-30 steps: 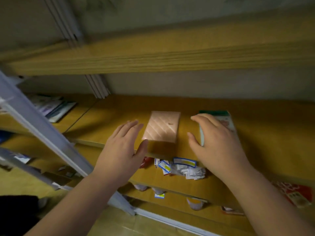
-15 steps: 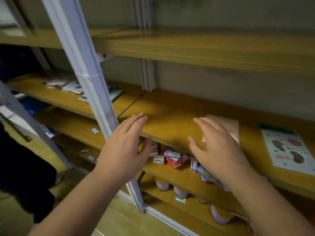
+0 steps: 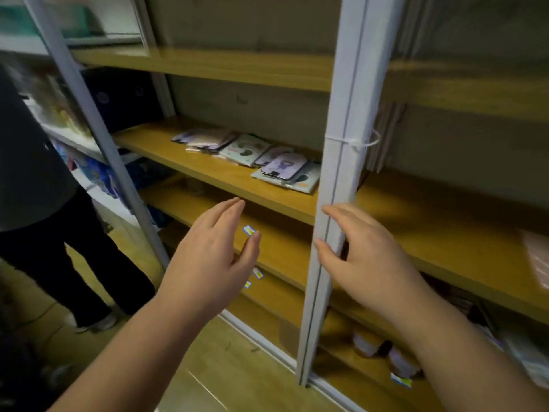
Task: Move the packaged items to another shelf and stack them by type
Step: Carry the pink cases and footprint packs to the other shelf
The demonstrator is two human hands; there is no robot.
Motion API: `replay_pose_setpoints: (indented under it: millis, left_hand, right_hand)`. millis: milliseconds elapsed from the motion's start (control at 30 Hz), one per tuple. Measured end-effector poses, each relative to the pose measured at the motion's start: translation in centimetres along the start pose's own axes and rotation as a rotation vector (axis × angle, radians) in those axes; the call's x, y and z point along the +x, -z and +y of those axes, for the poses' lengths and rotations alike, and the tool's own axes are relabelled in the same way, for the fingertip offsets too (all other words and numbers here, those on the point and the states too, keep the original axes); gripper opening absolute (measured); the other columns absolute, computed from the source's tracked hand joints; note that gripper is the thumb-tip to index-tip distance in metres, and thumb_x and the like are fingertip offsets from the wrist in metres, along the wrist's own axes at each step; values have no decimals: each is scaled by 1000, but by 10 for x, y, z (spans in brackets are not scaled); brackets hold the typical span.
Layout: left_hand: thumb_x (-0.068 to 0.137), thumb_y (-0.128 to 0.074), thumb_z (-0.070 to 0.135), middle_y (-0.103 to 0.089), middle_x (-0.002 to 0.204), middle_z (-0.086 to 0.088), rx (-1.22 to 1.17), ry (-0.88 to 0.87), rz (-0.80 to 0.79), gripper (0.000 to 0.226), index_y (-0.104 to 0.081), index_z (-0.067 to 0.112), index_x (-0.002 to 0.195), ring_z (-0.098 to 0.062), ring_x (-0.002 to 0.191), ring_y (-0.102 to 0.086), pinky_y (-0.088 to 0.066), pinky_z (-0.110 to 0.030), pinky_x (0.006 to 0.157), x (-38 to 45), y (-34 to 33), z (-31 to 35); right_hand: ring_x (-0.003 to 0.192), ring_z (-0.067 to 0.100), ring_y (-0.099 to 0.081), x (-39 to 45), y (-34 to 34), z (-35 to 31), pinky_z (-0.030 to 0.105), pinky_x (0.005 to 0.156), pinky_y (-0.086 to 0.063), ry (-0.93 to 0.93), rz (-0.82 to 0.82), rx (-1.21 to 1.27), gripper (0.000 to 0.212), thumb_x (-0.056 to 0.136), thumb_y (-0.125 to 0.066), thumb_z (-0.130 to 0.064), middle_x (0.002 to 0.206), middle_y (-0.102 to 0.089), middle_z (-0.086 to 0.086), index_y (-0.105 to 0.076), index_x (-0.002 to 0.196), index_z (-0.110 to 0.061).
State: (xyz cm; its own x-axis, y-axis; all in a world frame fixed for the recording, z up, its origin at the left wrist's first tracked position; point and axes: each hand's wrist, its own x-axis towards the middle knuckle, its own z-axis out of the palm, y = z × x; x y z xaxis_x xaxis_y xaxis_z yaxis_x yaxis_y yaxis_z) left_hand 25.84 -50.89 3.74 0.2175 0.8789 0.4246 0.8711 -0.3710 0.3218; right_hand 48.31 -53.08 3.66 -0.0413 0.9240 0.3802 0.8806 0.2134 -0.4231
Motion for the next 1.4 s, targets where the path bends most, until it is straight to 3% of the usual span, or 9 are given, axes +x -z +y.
replay_pose_setpoints:
  millis: [167,567,767,900,1033,1233,1400]
  left_hand:
    - [97,-46,51,-46,153,6,6,20,-15,63,-39,22,152,-8,140,-36,-26,-23,106,14,5,-60]
    - [96,-45,55,-33,159,14,-22,76,2,67,-27,31,155,-3,140,-32,-27,-24,107,108,-17,-156]
    - [95,-46,55,-28,161,14,-4,104,-2,68,-25,33,156,-5,144,-27,-24,-25,106,173,-13,-210]
    - [95,-46,56,-32,160,11,-57,157,-11,67,-27,33,155,-12,142,-34,-27,-30,109,208,-25,-242]
    - [96,-46,59,-29,161,13,-115,147,-109,67,-25,35,155,-21,119,-59,-45,-39,105,245,-51,-268]
    - [97,-43,57,-41,155,4,-125,84,-134,61,-37,28,150,-23,131,-49,-44,-42,102,321,-86,-328]
    - [94,-39,64,-46,151,-12,4,117,-265,68,-42,24,149,-37,132,-45,-40,-46,101,404,-124,-362]
  right_hand:
    - [135,6,-37,34,-37,-35,15,104,-20,26,-59,-47,56,95,-56,-42,150,-45,-10,-44,147,-26]
    - [135,11,-41,156,-126,-50,22,103,-26,-4,-57,-32,60,94,-56,-46,148,-49,-6,-43,148,-25]
    - [125,21,-52,233,-160,-62,34,104,-41,-66,-39,3,57,90,-59,-40,138,-58,2,-52,141,-16]
    - [126,20,-51,268,-178,-70,33,102,-40,-67,-36,7,53,90,-59,-39,137,-58,1,-55,138,-17]
    - [130,19,-48,297,-199,-68,30,101,-37,-103,-43,-17,54,91,-58,-40,142,-55,-1,-53,141,-21]
    - [127,16,-49,331,-224,-72,29,100,-38,-193,-25,-73,50,92,-59,-39,139,-56,-4,-53,140,-25]
    - [127,19,-51,356,-245,-78,30,102,-38,-289,3,-130,50,92,-61,-36,140,-59,1,-56,139,-19]
